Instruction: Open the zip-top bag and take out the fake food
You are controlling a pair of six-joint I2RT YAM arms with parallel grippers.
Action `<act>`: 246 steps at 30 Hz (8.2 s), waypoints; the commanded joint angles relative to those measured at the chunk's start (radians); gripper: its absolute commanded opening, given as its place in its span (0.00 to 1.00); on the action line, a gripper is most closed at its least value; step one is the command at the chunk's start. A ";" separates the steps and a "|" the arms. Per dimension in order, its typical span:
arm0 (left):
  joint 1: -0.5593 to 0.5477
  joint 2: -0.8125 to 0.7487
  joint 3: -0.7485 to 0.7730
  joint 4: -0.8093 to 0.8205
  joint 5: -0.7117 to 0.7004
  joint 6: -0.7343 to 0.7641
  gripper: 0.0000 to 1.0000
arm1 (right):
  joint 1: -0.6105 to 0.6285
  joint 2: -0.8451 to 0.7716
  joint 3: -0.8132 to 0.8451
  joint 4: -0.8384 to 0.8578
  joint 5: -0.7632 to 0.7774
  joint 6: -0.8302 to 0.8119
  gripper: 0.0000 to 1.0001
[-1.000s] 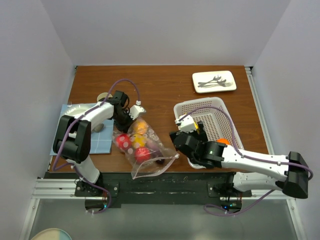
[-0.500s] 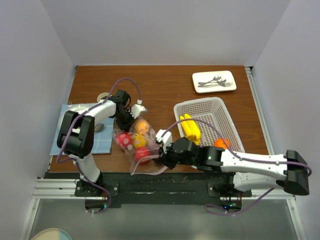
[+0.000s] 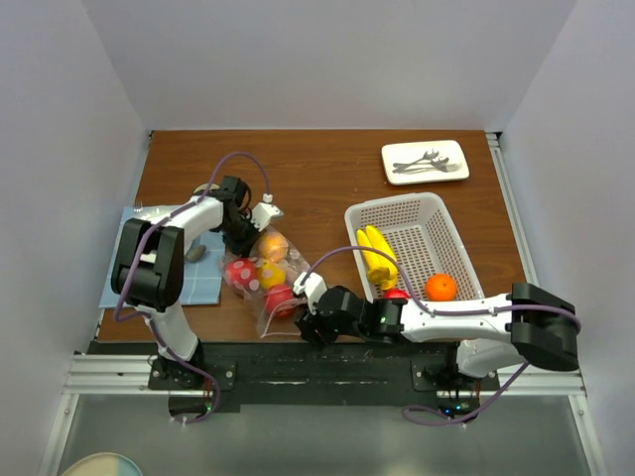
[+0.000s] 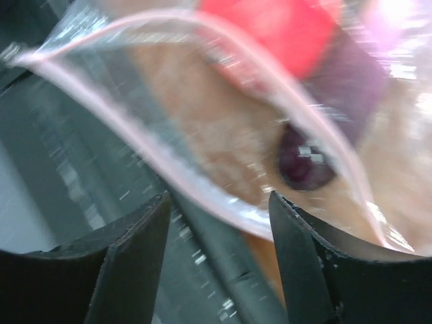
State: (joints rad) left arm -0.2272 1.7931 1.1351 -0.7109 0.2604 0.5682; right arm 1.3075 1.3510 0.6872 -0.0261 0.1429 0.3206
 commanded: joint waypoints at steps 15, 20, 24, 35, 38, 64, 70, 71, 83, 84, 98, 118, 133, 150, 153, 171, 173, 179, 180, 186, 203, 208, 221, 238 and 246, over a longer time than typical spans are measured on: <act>0.019 -0.028 -0.009 -0.045 0.020 0.085 0.00 | -0.008 0.358 0.083 0.344 0.538 -0.071 0.62; 0.019 -0.026 -0.020 -0.047 0.030 0.094 0.00 | -0.008 0.355 0.063 0.402 0.549 -0.060 0.54; 0.020 -0.032 -0.008 -0.045 0.022 0.090 0.00 | -0.007 0.292 0.075 0.348 0.537 -0.064 0.22; 0.051 0.063 0.196 -0.041 -0.020 0.070 0.00 | -0.007 -0.171 0.052 -0.239 0.232 0.092 0.00; 0.051 0.072 0.190 -0.024 -0.041 0.068 0.00 | -0.007 -0.262 0.077 -0.391 0.153 0.132 0.00; 0.040 0.015 0.285 -0.136 0.039 0.055 0.00 | -0.151 -0.210 0.350 -0.812 1.043 0.278 0.49; 0.031 -0.015 0.263 -0.144 0.049 0.064 0.00 | -0.600 -0.211 0.212 -0.247 0.436 -0.086 0.99; 0.032 -0.021 0.252 -0.141 0.054 0.068 0.00 | -0.742 -0.208 0.213 -0.236 0.317 -0.087 0.99; 0.034 -0.069 0.173 -0.110 0.054 0.078 0.00 | -0.675 -0.199 0.367 -0.240 -0.567 -0.314 0.57; 0.034 -0.067 0.169 -0.102 0.051 0.079 0.00 | -0.622 -0.197 0.356 -0.282 -0.474 -0.381 0.39; 0.038 0.006 0.166 -0.064 0.014 0.065 0.00 | -0.318 -0.101 0.050 -0.040 -0.382 -0.314 0.00; 0.011 -0.031 0.114 -0.065 0.073 0.041 0.00 | -0.274 0.212 -0.029 0.540 -0.051 -0.341 0.99; -0.141 -0.001 0.043 -0.065 0.076 0.018 0.00 | -0.225 0.401 0.052 0.706 0.038 -0.288 0.99; 0.008 0.011 0.126 -0.085 0.028 0.085 0.00 | -0.223 0.021 -0.038 0.284 -0.003 -0.241 0.08; 0.011 0.017 0.135 -0.070 -0.013 0.085 0.00 | -0.223 -0.096 -0.023 0.146 -0.032 -0.261 0.15; -0.058 -0.061 0.203 -0.121 0.031 0.022 0.00 | -0.695 -0.199 0.014 0.035 0.423 -0.095 0.98; -0.058 -0.057 0.209 -0.128 0.039 0.022 0.00 | -0.695 -0.184 0.032 0.092 0.353 -0.143 0.99; -0.058 -0.044 0.207 -0.119 0.060 0.013 0.00 | -0.691 -0.292 0.028 0.161 -0.128 -0.232 0.99; -0.058 -0.041 0.209 -0.117 0.060 0.015 0.00 | -0.689 -0.306 0.014 0.172 -0.232 -0.224 0.99; -0.058 -0.024 0.204 -0.102 0.036 0.016 0.00 | -0.485 -0.326 -0.008 0.123 -0.244 -0.236 0.75; -0.063 -0.135 0.427 -0.341 0.062 0.036 0.00 | -0.287 0.026 -0.075 0.356 -0.005 -0.173 0.34; -0.063 -0.158 0.296 -0.302 0.059 0.045 0.00 | -0.286 0.112 -0.067 0.422 0.133 -0.155 0.32; -0.075 -0.044 0.186 -0.131 0.027 0.027 0.00 | -0.199 0.267 -0.069 0.647 0.357 -0.218 0.99; -0.187 0.127 0.153 -0.125 0.048 0.121 0.00 | -0.195 0.497 0.141 0.806 0.299 -0.407 0.99; -0.181 0.109 0.137 -0.090 -0.006 0.108 0.00 | -0.209 0.433 0.072 0.694 0.227 -0.286 0.49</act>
State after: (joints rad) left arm -0.4068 1.9057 1.2930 -0.8288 0.2733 0.6697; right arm 1.1034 1.8526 0.7933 0.7017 0.4149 -0.0441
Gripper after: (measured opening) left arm 0.013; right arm 0.649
